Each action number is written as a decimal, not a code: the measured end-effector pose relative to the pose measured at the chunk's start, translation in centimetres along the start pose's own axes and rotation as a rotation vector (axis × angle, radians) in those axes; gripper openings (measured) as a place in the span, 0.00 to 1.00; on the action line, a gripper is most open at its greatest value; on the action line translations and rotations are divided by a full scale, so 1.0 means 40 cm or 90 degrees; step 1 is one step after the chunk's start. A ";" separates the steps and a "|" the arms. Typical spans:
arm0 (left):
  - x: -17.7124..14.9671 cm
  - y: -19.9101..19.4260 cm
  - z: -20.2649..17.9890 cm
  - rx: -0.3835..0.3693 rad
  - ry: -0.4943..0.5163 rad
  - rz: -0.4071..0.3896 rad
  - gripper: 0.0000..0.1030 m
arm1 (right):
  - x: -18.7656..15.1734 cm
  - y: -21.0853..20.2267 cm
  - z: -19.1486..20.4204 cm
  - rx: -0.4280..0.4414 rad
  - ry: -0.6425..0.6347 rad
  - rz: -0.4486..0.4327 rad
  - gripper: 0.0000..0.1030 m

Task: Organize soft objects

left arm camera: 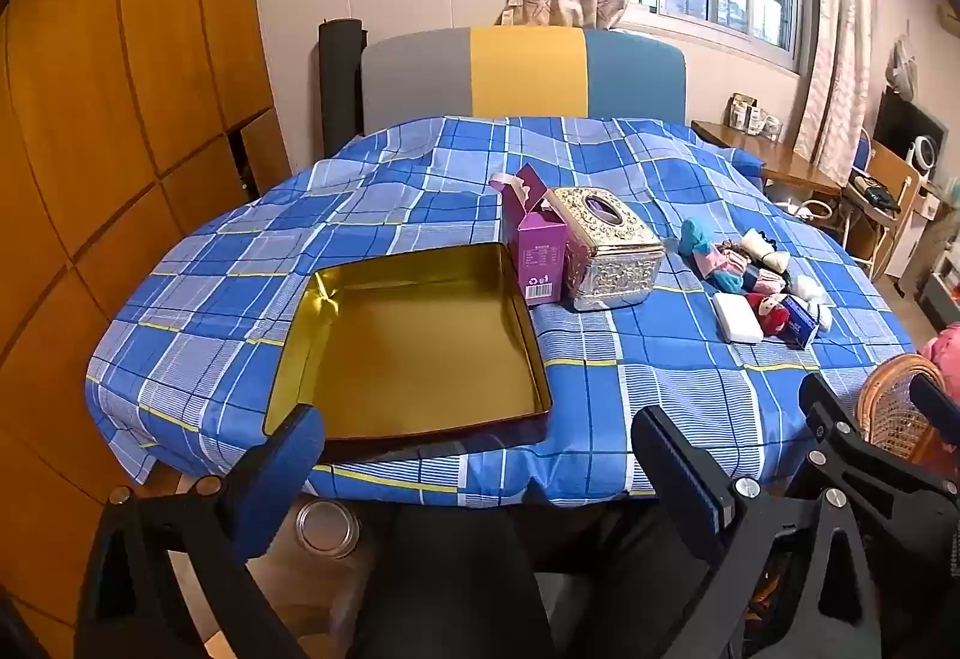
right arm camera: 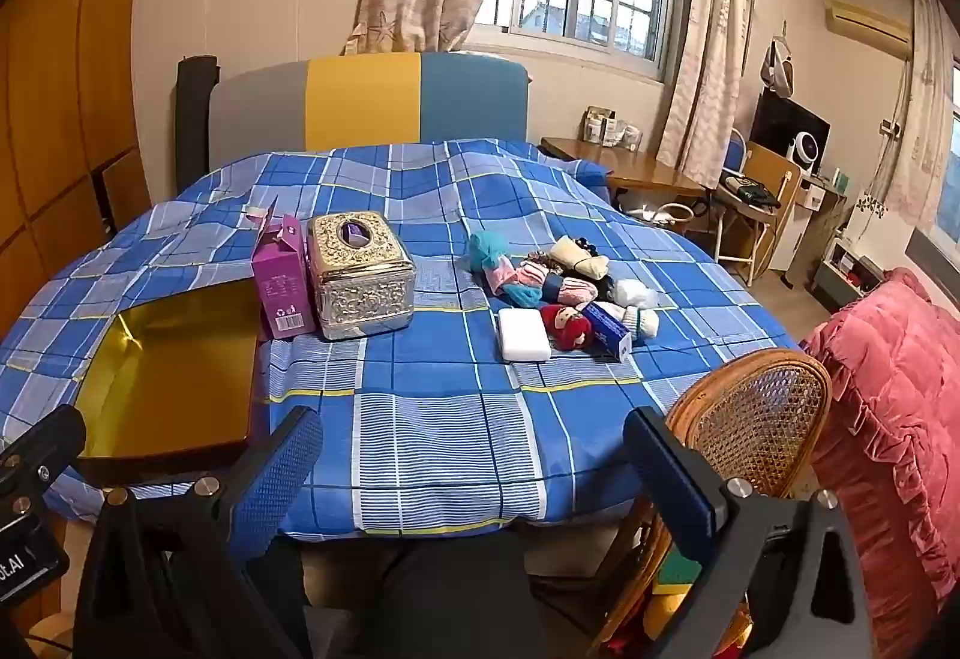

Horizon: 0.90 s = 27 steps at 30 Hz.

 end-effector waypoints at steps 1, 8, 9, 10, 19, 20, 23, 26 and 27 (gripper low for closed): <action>0.000 0.000 0.001 0.000 0.000 0.000 1.00 | -0.001 0.001 0.000 0.000 -0.001 -0.001 0.99; -0.011 -0.010 -0.001 -0.001 -0.001 0.003 1.00 | -0.001 0.001 0.006 -0.001 -0.003 0.002 0.99; -0.013 -0.013 0.000 -0.001 -0.001 0.004 1.00 | -0.001 0.000 0.005 -0.001 -0.003 0.002 0.99; -0.015 -0.015 0.002 -0.002 -0.002 0.004 1.00 | -0.004 0.001 -0.003 -0.001 -0.004 0.001 0.99; -0.006 0.007 -0.011 -0.001 0.004 0.014 1.00 | -0.002 0.001 0.004 -0.004 -0.010 0.002 0.99; -0.006 0.008 -0.011 0.000 0.004 0.015 1.00 | -0.002 0.001 0.004 -0.004 -0.011 0.002 0.99; -0.008 0.011 -0.012 0.001 0.004 0.016 1.00 | -0.004 0.000 0.001 -0.005 -0.011 0.003 0.99; -0.009 0.016 -0.012 0.000 0.003 0.018 1.00 | -0.008 0.008 0.002 -0.007 -0.013 0.003 0.99; -0.010 0.015 -0.011 0.001 0.003 0.018 1.00 | -0.011 0.010 0.002 -0.007 -0.015 0.003 1.00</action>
Point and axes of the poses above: each gripper's, at about its wrist camera, not at the fingertips, and y roughly the way its jaws point, z to its left, x to its top, the point moved 2 cm from there along y, roughly the way its jaws point, and after that the axes turned 6 degrees about y, right-handed, at the moved point
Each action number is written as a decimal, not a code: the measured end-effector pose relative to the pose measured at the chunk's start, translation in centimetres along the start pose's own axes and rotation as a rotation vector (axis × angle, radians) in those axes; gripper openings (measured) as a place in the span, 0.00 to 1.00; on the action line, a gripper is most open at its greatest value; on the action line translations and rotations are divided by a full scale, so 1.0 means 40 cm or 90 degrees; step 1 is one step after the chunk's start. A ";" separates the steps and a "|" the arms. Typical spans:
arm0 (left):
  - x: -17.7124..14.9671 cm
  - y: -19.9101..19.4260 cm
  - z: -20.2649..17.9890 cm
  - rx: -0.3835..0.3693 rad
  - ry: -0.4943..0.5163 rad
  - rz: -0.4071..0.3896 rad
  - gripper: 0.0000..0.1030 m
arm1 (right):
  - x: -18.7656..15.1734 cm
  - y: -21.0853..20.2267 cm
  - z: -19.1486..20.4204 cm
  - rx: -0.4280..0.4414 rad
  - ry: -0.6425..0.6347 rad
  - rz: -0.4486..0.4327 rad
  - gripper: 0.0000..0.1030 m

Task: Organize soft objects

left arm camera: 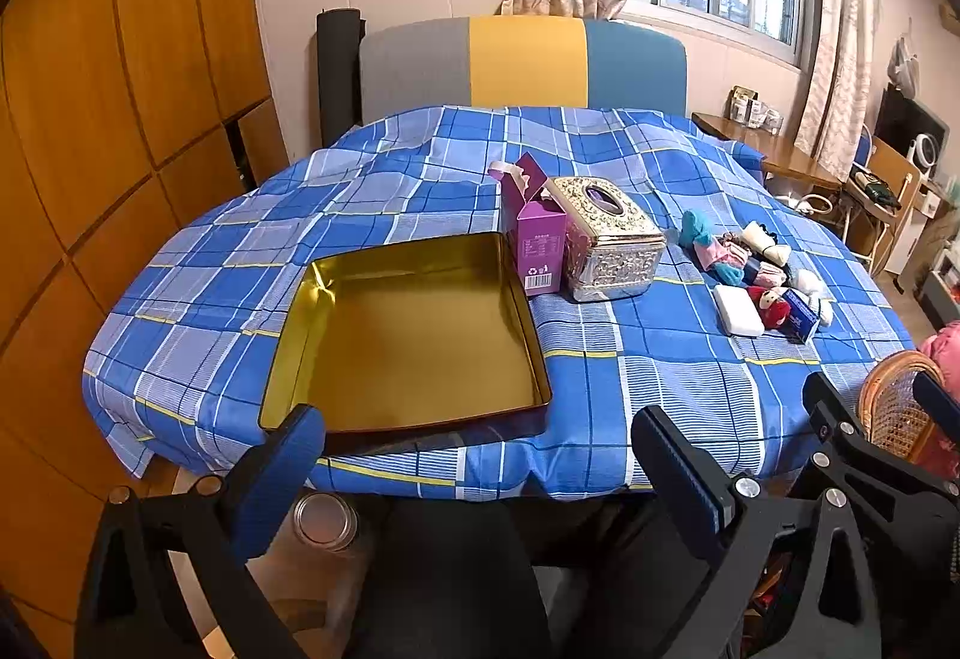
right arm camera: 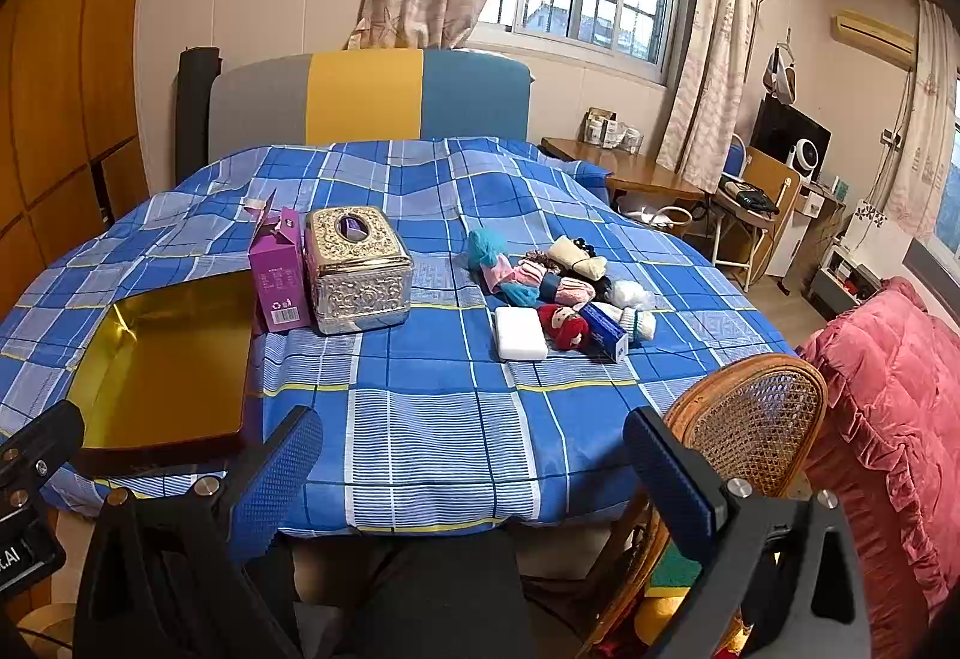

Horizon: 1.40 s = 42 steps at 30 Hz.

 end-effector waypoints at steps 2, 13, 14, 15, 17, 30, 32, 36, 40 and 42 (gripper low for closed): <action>-0.002 0.002 0.001 -0.001 -0.001 0.001 1.00 | 0.000 0.000 0.000 -0.002 -0.001 0.000 0.99; -0.002 0.010 0.008 -0.004 -0.003 0.013 1.00 | -0.001 0.004 0.004 -0.004 -0.002 0.001 0.99; -0.001 0.011 0.008 -0.004 -0.002 0.014 1.00 | -0.001 0.004 0.003 -0.005 -0.003 0.002 0.99; -0.001 0.011 0.007 -0.004 -0.001 0.014 1.00 | -0.001 0.004 0.005 -0.005 -0.003 0.002 1.00; 0.000 0.010 0.007 -0.004 -0.001 0.014 1.00 | -0.002 0.004 0.004 -0.005 -0.003 0.004 0.99; -0.002 0.024 0.004 -0.006 0.001 0.026 1.00 | -0.003 0.011 0.000 0.008 0.002 0.010 0.99; -0.001 0.024 0.004 -0.007 0.000 0.026 1.00 | -0.003 0.014 -0.004 0.020 0.011 0.014 0.99; -0.002 0.026 0.006 -0.006 0.001 0.029 1.00 | -0.004 0.018 -0.006 0.010 0.011 0.014 0.99; -0.004 0.030 0.006 -0.007 0.003 0.032 1.00 | -0.008 0.019 0.000 0.006 0.002 0.013 0.99; -0.004 0.032 0.006 -0.007 0.003 0.033 1.00 | -0.008 0.020 0.000 0.004 0.000 0.013 0.99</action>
Point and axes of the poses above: each gripper's, at about its wrist camera, not at the fingertips, and y roughly the way its jaws point, z to its left, x to its top, the point moved 2 cm from there along y, roughly the way its jaws point, and after that the axes turned 6 degrees about y, right-handed, at the moved point
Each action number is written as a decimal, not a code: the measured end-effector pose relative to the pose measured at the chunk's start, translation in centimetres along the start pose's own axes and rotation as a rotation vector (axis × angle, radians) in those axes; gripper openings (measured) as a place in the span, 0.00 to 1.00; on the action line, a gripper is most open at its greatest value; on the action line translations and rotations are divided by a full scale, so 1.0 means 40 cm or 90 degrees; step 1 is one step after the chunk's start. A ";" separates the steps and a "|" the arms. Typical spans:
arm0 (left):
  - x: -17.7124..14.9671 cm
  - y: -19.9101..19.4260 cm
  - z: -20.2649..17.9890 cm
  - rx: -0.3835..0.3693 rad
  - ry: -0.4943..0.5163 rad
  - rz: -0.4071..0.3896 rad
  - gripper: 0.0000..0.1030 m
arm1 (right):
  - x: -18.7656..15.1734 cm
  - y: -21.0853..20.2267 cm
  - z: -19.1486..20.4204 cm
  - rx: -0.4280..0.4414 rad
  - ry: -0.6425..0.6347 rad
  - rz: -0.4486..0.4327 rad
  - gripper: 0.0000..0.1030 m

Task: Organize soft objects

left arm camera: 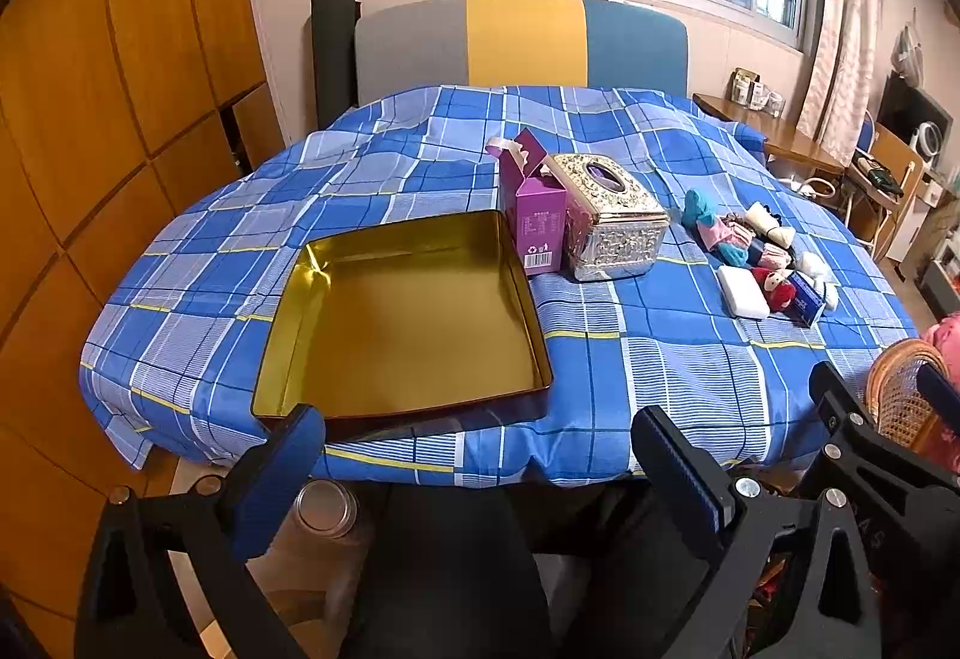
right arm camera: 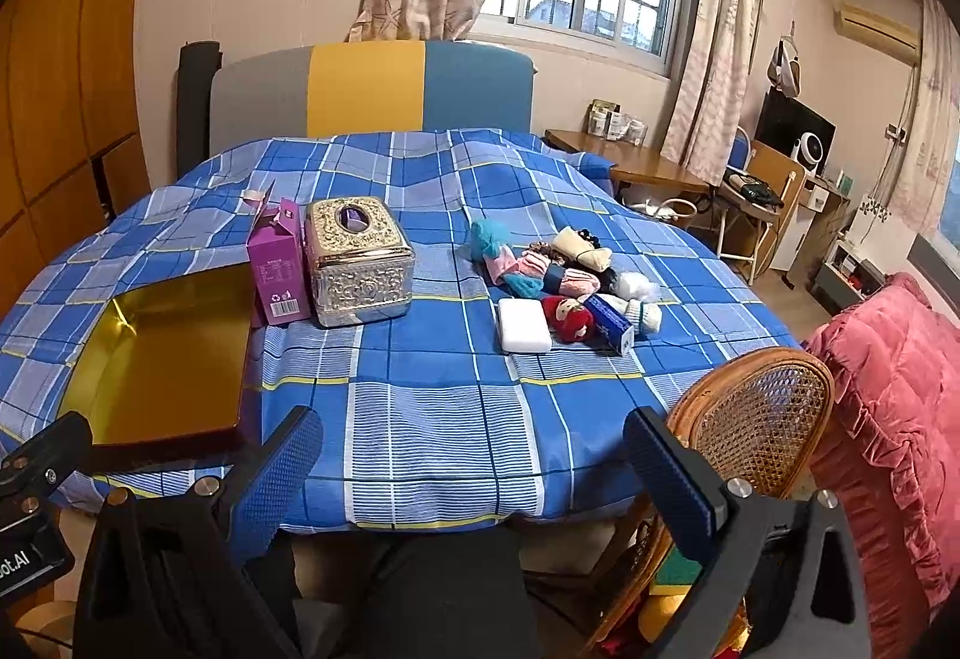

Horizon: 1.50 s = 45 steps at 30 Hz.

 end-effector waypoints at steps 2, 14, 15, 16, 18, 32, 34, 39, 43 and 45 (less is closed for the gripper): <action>-0.001 0.001 -0.001 0.002 0.001 0.001 1.00 | 0.000 0.000 0.000 0.001 0.001 0.001 0.99; 0.005 0.044 -0.005 0.004 -0.006 0.025 1.00 | -0.004 0.015 -0.007 -0.005 0.000 0.008 0.99; 0.006 0.048 -0.006 0.004 -0.005 0.027 1.00 | -0.004 0.017 -0.009 -0.005 0.000 0.009 0.99; 0.008 0.053 -0.007 0.005 -0.005 0.030 1.00 | -0.003 0.020 -0.011 -0.006 0.001 0.010 0.99; 0.011 0.059 -0.010 0.005 -0.006 0.032 1.00 | -0.002 0.026 -0.013 -0.005 0.002 0.012 0.99; 0.044 0.115 -0.043 0.002 0.028 0.042 1.00 | 0.020 0.046 -0.031 0.014 0.007 -0.008 0.99; 0.051 0.131 -0.052 -0.021 0.034 0.040 1.00 | 0.025 0.073 -0.047 0.026 0.019 0.010 0.99; 0.066 0.190 -0.078 -0.157 0.011 0.043 1.00 | 0.051 0.142 -0.122 0.061 0.066 0.024 0.99; 0.081 0.230 -0.126 -0.216 0.004 0.051 1.00 | 0.087 0.183 -0.173 0.045 0.068 -0.002 0.99; 0.088 0.257 -0.158 -0.221 0.022 0.066 1.00 | 0.107 0.211 -0.194 0.026 0.067 -0.007 0.99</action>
Point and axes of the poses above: each gripper's, at about its wrist camera, not at the fingertips, and y roughly the way its jaws point, z to its left, x to its top, the point moved 2 cm from there along y, roughly the way its jaws point, and after that the axes turned 6 degrees about y, right-handed, at the moved point
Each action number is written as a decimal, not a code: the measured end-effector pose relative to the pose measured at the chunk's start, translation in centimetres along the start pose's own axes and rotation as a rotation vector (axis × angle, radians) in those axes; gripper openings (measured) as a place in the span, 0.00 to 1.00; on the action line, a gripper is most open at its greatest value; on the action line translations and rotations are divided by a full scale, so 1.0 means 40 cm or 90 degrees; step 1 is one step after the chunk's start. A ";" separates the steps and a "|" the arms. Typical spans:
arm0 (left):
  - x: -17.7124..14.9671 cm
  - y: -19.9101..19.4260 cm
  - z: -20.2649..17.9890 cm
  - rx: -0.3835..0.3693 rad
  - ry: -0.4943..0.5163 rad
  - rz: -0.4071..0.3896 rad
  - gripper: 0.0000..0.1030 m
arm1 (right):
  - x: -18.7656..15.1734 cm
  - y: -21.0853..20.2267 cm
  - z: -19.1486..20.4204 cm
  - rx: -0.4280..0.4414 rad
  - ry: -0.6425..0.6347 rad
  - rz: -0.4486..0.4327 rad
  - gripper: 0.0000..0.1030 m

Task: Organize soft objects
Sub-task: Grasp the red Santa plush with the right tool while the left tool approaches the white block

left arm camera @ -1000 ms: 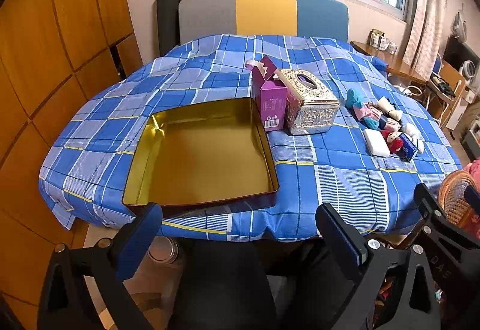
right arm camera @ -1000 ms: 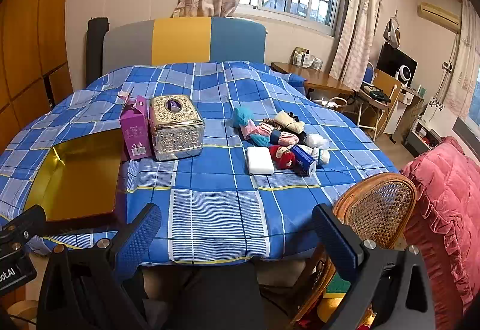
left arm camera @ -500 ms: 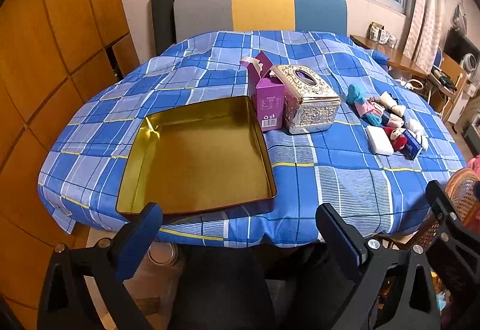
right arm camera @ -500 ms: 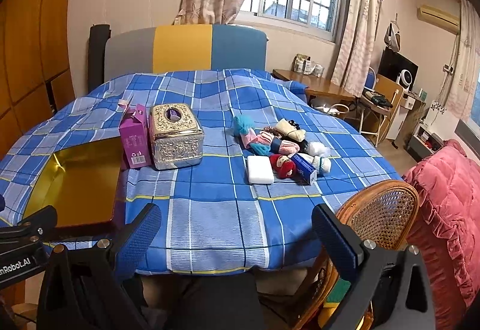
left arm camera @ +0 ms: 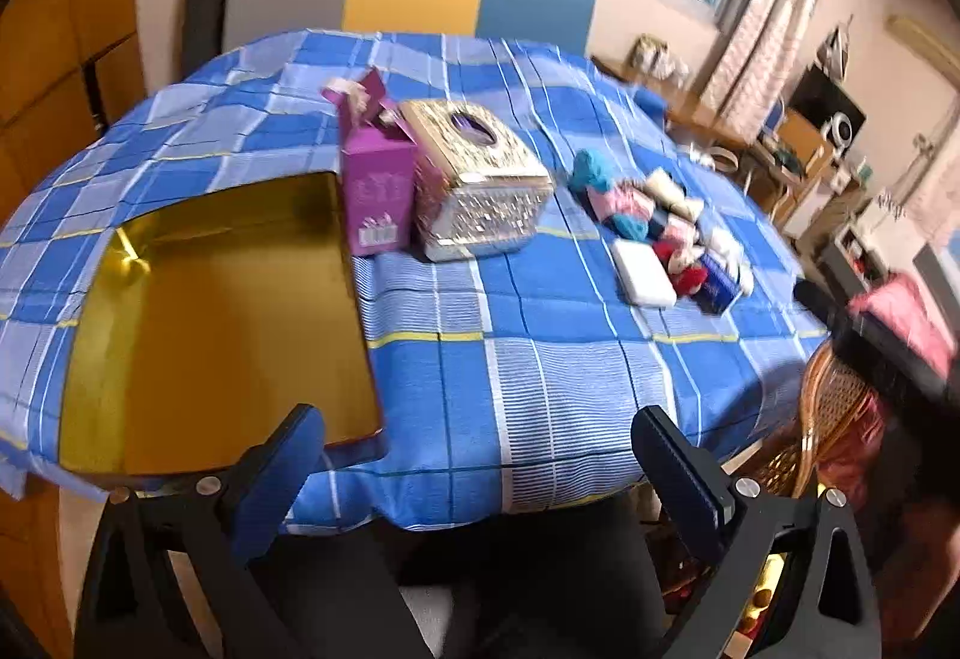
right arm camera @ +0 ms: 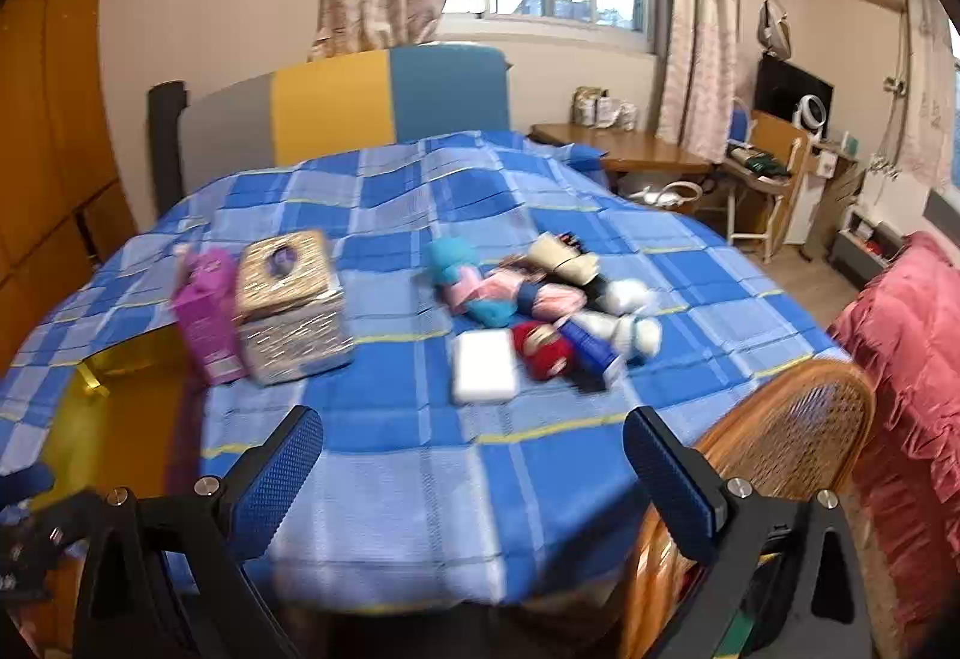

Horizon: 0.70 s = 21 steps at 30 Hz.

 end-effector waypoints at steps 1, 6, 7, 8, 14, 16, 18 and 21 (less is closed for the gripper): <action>0.003 0.014 -0.006 -0.007 0.007 0.005 1.00 | 0.015 0.021 -0.014 -0.009 0.002 0.004 0.99; 0.005 0.082 -0.060 -0.014 0.060 0.044 1.00 | 0.097 0.141 -0.083 -0.032 0.004 0.036 0.97; 0.007 0.097 -0.074 -0.018 0.074 0.056 1.00 | 0.111 0.176 -0.097 -0.050 0.000 0.050 0.95; 0.007 0.105 -0.079 -0.021 0.080 0.062 1.00 | 0.124 0.213 -0.111 -0.058 -0.003 0.070 0.90; 0.028 0.179 -0.102 -0.031 0.093 0.110 1.00 | 0.159 0.432 -0.158 -0.042 0.020 0.199 0.67; 0.034 0.206 -0.099 -0.040 0.078 0.133 1.00 | 0.156 0.484 -0.161 -0.023 0.038 0.240 0.63; 0.036 0.229 -0.092 -0.058 0.051 0.162 1.00 | 0.152 0.540 -0.163 -0.006 0.052 0.274 0.59; 0.035 0.257 -0.085 -0.084 0.011 0.191 1.00 | 0.138 0.614 -0.173 -0.015 0.050 0.314 0.56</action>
Point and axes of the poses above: each gripper's, at about its wrist camera, not at the fingertips, and y roughly the way its jaws point, z to its left, x to its top, the point moved 2 cm from there along y, roughly the way its jaws point, and after that the axes turned 6 degrees about y, right-handed, at the moved point
